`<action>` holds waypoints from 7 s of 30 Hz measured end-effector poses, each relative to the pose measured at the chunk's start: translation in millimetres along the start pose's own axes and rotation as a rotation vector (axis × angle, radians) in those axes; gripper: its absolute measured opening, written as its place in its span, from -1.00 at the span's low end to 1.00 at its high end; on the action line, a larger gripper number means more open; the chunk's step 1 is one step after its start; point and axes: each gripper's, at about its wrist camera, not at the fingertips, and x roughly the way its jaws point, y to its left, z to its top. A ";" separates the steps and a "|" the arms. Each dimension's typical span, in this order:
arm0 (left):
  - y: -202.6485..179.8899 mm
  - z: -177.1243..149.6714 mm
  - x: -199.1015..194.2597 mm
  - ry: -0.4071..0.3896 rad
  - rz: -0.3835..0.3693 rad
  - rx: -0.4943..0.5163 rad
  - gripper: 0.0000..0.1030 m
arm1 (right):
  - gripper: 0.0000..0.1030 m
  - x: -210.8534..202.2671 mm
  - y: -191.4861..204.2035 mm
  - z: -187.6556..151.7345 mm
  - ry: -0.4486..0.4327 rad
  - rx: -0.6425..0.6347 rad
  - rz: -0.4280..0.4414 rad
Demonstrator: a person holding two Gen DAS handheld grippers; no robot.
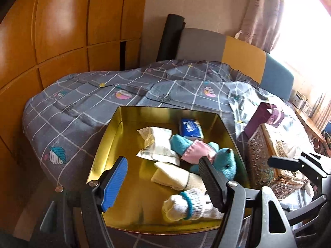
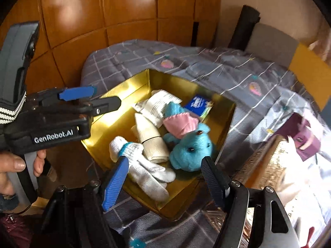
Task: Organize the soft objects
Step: 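Move both tools back to the remaining items on the bed, then lower the left tool onto the white rectangular sponge and grasp it, then grasp the red sock with the right tool, then carry the white sponge into the gold tray and open the left tool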
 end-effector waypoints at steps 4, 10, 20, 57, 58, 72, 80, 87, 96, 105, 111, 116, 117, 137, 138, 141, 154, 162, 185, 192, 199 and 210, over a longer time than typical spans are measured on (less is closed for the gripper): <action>-10.7 0.8 -6.4 -0.019 -0.015 0.031 0.40 | 0.59 -20.5 -10.4 -7.2 -0.060 0.053 -0.039; -23.0 1.0 -9.6 -0.027 -0.029 0.060 0.40 | 0.64 -51.0 -31.8 -15.8 -0.154 0.140 -0.094; -48.8 3.6 -19.7 -0.056 -0.052 0.139 0.40 | 0.69 -97.2 -83.4 -41.3 -0.252 0.287 -0.222; -239.1 4.6 -78.2 -0.087 -0.491 0.545 0.40 | 0.70 -223.8 -347.3 -318.5 -0.244 1.364 -0.761; -247.6 2.8 -79.6 -0.078 -0.514 0.563 0.40 | 0.70 -224.0 -347.5 -320.1 -0.244 1.373 -0.757; -391.9 -34.3 -29.9 0.292 -0.727 0.635 0.37 | 0.70 -221.4 -349.9 -328.6 -0.255 1.430 -0.701; -435.9 -43.2 70.4 0.593 -0.651 0.405 0.36 | 0.70 -220.3 -349.0 -326.5 -0.278 1.426 -0.647; -468.5 -41.2 125.3 0.718 -0.564 0.277 0.36 | 0.72 -214.1 -347.3 -319.7 -0.269 1.393 -0.608; -498.7 -41.3 157.1 0.757 -0.493 0.221 0.36 | 0.74 -213.6 -348.3 -324.1 -0.297 1.424 -0.545; -523.6 -48.2 174.8 0.768 -0.395 0.285 0.36 | 0.75 -211.8 -349.5 -324.6 -0.314 1.434 -0.504; -528.0 -55.7 184.5 0.784 -0.353 0.312 0.36 | 0.75 -209.8 -349.8 -324.3 -0.306 1.433 -0.493; -509.6 -54.4 187.5 0.785 -0.416 0.258 0.05 | 0.75 -207.2 -350.4 -322.1 -0.287 1.416 -0.501; -505.1 -52.6 186.4 0.775 -0.438 0.257 -0.04 | 0.75 -206.5 -350.6 -321.4 -0.283 1.412 -0.503; -455.7 -49.3 136.1 0.615 -0.535 0.446 -0.66 | 0.59 -190.8 -347.8 -302.8 -0.171 1.271 -0.540; -450.5 -50.4 135.4 0.613 -0.534 0.442 -0.66 | 0.57 -187.8 -348.3 -298.3 -0.161 1.248 -0.522; -436.5 -49.6 133.5 0.606 -0.541 0.408 -0.66 | 0.55 -170.7 -352.8 -277.8 -0.068 1.123 -0.507; -451.4 35.6 92.5 0.438 -0.602 0.404 -0.66 | -0.38 -72.4 -366.9 -256.1 0.279 0.791 -0.542; -417.1 138.8 94.5 0.320 -0.537 0.291 -0.66 | -0.30 -70.4 -368.1 -256.7 0.274 0.793 -0.527; -18.5 115.3 103.2 0.217 -0.182 -0.132 -0.66 | -0.29 -68.9 -354.4 -250.8 0.284 0.713 -0.585; 32.8 66.5 121.8 0.327 -0.155 -0.202 -0.64 | -0.30 -69.8 -353.9 -250.9 0.283 0.712 -0.592; 51.3 36.7 130.3 0.357 -0.129 -0.291 -0.37 | -0.30 -70.2 -354.2 -252.6 0.278 0.712 -0.597; 52.9 26.9 87.6 0.238 0.061 -0.244 -0.27 | -0.30 -69.4 -355.7 -252.2 0.278 0.718 -0.597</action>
